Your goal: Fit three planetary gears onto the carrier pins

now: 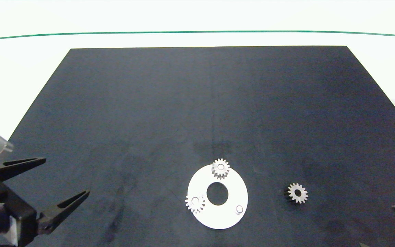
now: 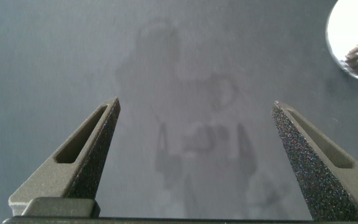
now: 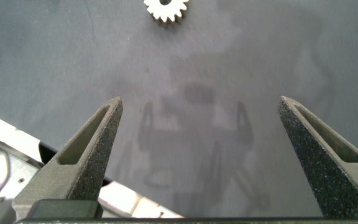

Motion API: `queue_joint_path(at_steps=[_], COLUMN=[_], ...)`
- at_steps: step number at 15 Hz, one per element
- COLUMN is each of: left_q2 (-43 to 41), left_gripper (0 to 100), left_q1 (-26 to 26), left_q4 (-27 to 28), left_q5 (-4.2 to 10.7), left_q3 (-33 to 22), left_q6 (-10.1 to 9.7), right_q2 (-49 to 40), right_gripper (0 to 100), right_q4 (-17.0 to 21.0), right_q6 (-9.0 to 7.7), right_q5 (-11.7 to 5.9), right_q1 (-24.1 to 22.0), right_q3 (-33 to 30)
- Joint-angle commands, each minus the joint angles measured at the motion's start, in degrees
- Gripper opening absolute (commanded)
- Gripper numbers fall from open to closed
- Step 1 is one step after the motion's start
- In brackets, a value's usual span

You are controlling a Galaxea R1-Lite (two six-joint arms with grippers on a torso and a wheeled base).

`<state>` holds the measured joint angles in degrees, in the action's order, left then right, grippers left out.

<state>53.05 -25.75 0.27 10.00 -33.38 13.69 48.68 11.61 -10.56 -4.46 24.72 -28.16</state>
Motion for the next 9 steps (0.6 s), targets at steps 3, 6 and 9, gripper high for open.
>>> queue_joint_path(at_steps=[3, 6, 9], left_q2=[-10.3, -12.7, -13.2], left_gripper=[100, 100, 100], left_q1=[0.3, 0.3, 0.3], left_q4=[4.0, 5.9, 5.9], left_q5=[0.11, 0.11, 0.11], left_q3=[1.2, 1.2, 1.2], left_q6=[-1.21, -1.21, -1.30], right_q2=[16.2, 21.6, 24.0], right_gripper=[100, 100, 100], right_q4=[-15.0, -24.6, -25.1], right_q6=[0.27, 0.45, 0.63], right_q5=[-4.85, -5.38, -5.29], right_q1=[6.4, 6.5, 6.6], right_q3=[3.8, 6.6, 5.4])
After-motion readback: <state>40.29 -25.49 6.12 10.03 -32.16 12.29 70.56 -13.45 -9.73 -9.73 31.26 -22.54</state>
